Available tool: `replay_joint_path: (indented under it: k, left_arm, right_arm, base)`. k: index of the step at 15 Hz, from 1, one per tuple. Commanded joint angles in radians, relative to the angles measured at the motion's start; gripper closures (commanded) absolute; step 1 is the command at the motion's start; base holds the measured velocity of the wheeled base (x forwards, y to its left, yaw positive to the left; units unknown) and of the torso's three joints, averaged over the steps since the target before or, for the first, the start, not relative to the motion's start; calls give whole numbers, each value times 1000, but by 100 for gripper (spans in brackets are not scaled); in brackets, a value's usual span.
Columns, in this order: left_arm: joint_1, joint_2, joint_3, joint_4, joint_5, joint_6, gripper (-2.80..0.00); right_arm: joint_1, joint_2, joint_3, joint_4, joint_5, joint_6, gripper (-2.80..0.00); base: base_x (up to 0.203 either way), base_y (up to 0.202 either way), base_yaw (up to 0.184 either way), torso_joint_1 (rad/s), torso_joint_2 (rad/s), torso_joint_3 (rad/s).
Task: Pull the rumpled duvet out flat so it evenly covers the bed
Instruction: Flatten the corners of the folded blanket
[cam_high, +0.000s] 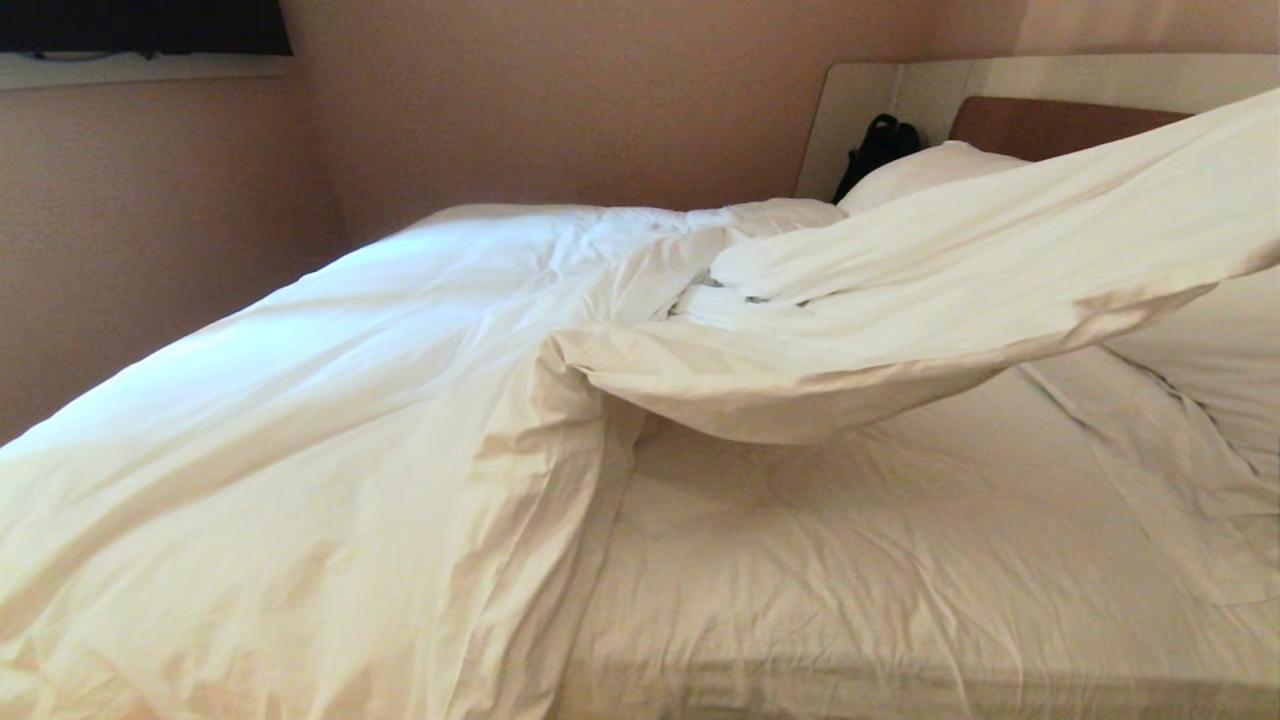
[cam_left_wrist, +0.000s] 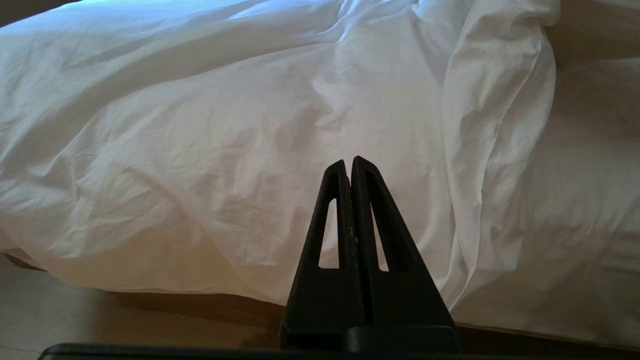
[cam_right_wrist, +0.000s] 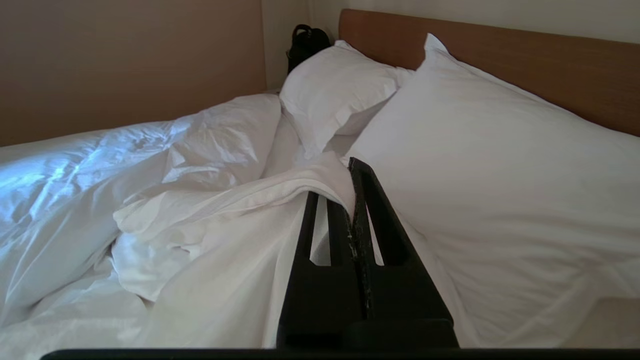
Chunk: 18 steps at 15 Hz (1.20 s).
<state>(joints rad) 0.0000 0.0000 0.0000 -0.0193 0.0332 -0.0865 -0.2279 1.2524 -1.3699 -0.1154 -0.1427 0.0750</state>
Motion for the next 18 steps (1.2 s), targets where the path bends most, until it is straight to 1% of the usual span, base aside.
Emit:
replay_joint_path:
  k: [1,4,6,7,10,12,17,18]
  left_arm:
    - [0,0,0,-1,1,-1,0]
    - [0,0,0,-1,1,-1,0]
    - [0,0,0,-1,1,-1,0]
    - [0,1,0,-1,1,-1,0]
    - [0,0,0,-1,1,-1,0]
    - [0,0,0,-1,1,-1,0]
    - [0,0,0,-1,1,-1,0]
    - [0,0,0,-1,1,-1,0]
  right_arm:
    - [-9,-25,1,37,-2,3,0]
    - [-45,-40,3,49,0,12,0]
    - [-54,-46,13,82,2,11,0]
    - [-56,-42,40,132,3,13,0]
    - [-72,-16,120,143,3,14,0]
    - [-79,14,153,177,3,12,0]
    - [-109,54,170,178,4,5,0]
    - [-116,62,169,177,3,3,-280]
  base:
    - [0,0,0,0,0,0]
    - [0,0,0,0,0,0]
    - [0,0,0,0,0,0]
    - [0,0,0,0,0,0]
    - [0,0,0,0,0,0]
    - [0,0,0,0,0,0]
    - [0,0,0,0,0,0]
    - [0,0,0,0,0,0]
